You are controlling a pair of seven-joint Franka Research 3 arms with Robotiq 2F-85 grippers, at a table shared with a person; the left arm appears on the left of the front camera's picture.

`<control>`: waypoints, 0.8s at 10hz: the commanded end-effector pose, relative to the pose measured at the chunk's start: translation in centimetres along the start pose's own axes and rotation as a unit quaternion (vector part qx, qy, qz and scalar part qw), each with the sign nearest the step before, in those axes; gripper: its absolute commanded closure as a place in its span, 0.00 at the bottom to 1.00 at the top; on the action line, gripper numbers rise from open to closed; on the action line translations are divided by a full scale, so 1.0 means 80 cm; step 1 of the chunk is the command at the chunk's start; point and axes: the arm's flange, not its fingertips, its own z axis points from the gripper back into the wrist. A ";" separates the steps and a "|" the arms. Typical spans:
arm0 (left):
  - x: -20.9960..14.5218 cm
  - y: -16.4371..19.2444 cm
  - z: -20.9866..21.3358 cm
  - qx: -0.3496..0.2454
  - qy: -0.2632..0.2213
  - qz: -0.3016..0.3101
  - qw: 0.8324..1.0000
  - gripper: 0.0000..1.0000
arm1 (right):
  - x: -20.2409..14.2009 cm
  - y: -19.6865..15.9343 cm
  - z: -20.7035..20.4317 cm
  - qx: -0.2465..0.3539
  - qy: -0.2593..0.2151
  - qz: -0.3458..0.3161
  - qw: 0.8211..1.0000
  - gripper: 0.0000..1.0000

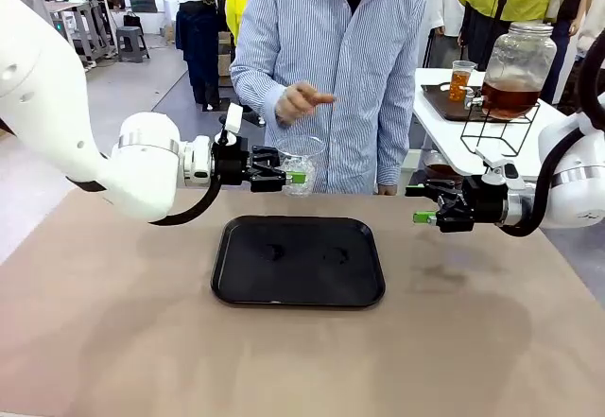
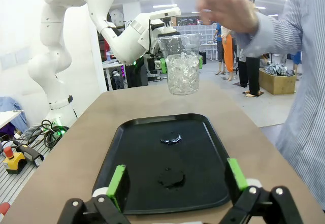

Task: Pour the drink into the iced cup.
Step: Open the gripper to release the iced cup you were holding.

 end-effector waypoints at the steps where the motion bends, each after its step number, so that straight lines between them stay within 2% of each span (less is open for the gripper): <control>1: 0.004 -0.001 -0.001 -0.001 -0.003 -0.004 1.000 0.33 | 0.003 -0.001 -0.001 0.001 0.001 -0.001 1.000 0.00; 8: 0.004 -0.001 -0.001 -0.001 -0.003 -0.004 1.000 0.33 | 0.003 -0.001 -0.001 0.001 0.001 -0.001 1.000 0.00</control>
